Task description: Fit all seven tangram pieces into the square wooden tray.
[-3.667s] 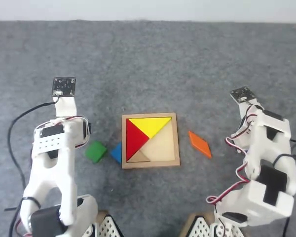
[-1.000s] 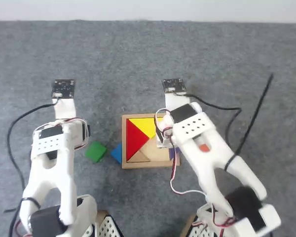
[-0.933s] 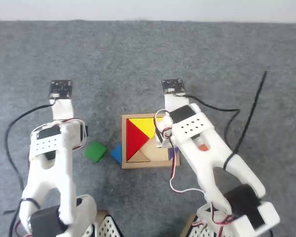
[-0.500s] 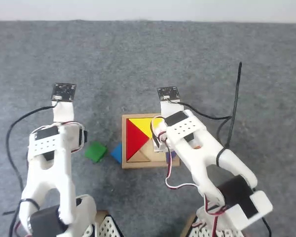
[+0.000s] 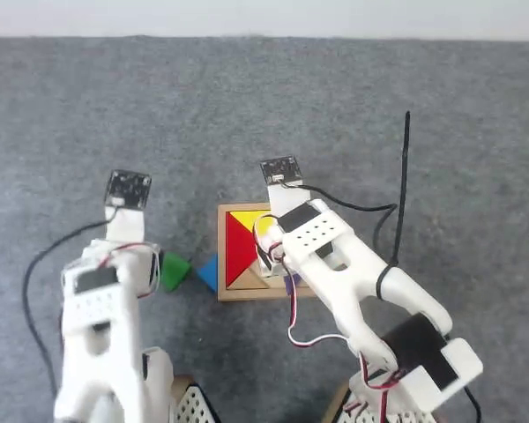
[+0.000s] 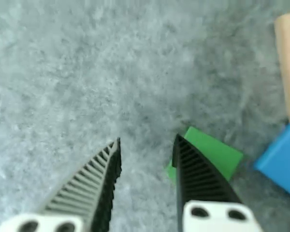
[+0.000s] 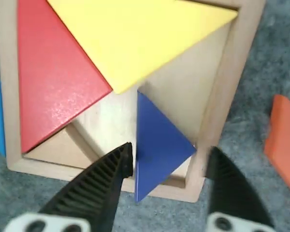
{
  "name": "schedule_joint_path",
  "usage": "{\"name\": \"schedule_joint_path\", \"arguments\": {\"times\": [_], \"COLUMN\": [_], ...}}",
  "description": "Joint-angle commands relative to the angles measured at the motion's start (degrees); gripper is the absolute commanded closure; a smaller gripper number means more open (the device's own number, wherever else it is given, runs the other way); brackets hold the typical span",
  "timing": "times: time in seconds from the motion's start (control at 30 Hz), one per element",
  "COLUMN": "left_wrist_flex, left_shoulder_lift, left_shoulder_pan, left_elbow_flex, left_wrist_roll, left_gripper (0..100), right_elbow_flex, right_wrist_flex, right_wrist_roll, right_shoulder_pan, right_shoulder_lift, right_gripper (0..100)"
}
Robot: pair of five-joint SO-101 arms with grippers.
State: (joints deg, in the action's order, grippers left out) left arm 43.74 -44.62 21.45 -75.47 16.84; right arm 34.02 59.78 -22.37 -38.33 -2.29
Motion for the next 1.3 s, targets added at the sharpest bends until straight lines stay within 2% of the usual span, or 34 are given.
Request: {"name": "schedule_joint_path", "arguments": {"times": [0.0, 0.2, 0.4, 0.47, 0.6, 0.63, 0.8, 0.9, 1.03, 1.27], "left_wrist_flex": [-0.9, 4.3, 9.8, 11.7, 14.2, 14.9, 15.6, 15.6, 15.6, 15.7], "left_shoulder_lift": [-18.5, -36.5, -48.8, -52.0, -57.7, -58.8, -59.6, -59.6, -59.6, -59.6], "left_shoulder_pan": [1.4, 1.4, 1.7, 1.7, 1.4, 1.4, 1.4, 1.4, 1.4, 1.4], "left_elbow_flex": [-5.5, -12.0, -15.1, -15.7, -17.4, -17.5, -17.6, -17.6, -17.6, -17.6], "left_wrist_roll": [-1.1, -1.2, -1.4, -1.4, -1.4, -1.3, -1.2, -1.2, -1.1, -1.1], "left_gripper": [82, 82, 82, 82, 82, 82, 82, 82, 82, 82], "right_elbow_flex": [-3.1, -3.3, -11.3, -15.4, -17.0, -16.8, -16.9, -16.7, -16.5, -16.4], "right_wrist_flex": [-0.7, -0.7, 6.9, 9.3, 8.4, 7.9, 7.6, 7.7, 6.0, 0.0], "right_wrist_roll": [-0.3, 0.0, 7.0, 7.2, 7.3, 7.3, 14.9, 15.4, 15.4, 15.4], "right_shoulder_pan": [-0.5, 1.3, 3.6, 3.8, 2.1, 1.9, 1.5, -0.3, -2.8, 0.7], "right_shoulder_lift": [-0.3, -0.9, -3.8, -4.6, -0.7, 0.9, 6.9, 7.3, 8.5, 13.8], "right_gripper": [59.7, 58.2, 59.3, 66.4, 89.0, 91.2, 89.4, 95.5, 96.2, 96.4]}}
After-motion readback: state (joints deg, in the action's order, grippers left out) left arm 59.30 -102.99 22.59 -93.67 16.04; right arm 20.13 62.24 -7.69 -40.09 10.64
